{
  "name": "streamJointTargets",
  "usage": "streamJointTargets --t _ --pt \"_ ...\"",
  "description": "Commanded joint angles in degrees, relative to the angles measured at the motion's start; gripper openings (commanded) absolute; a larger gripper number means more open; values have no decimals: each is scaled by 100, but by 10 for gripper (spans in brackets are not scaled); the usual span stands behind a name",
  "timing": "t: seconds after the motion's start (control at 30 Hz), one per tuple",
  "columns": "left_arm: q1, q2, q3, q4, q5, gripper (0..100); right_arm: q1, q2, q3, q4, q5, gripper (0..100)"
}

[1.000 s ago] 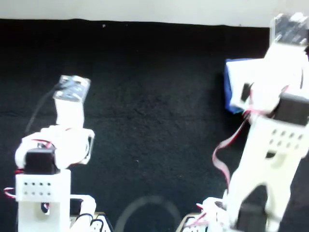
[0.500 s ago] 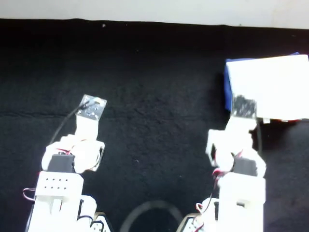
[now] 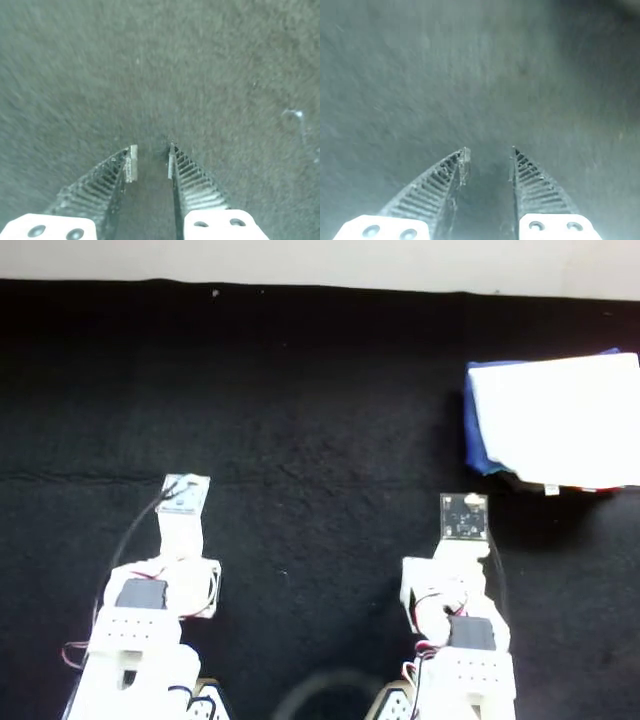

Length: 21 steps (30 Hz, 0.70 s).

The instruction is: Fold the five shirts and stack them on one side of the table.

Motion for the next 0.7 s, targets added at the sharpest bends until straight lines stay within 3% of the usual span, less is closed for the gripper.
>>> streamJointTargets --t 0.0,0.37,0.67 --pt "84 -75 75 -35 44 119 -66 -637 796 22 -316 131" --pt "92 -75 110 580 88 119 -1341 -2299 787 2343 -958 131" --pt "92 -75 101 905 79 119 -1437 -2308 778 2826 -958 131"
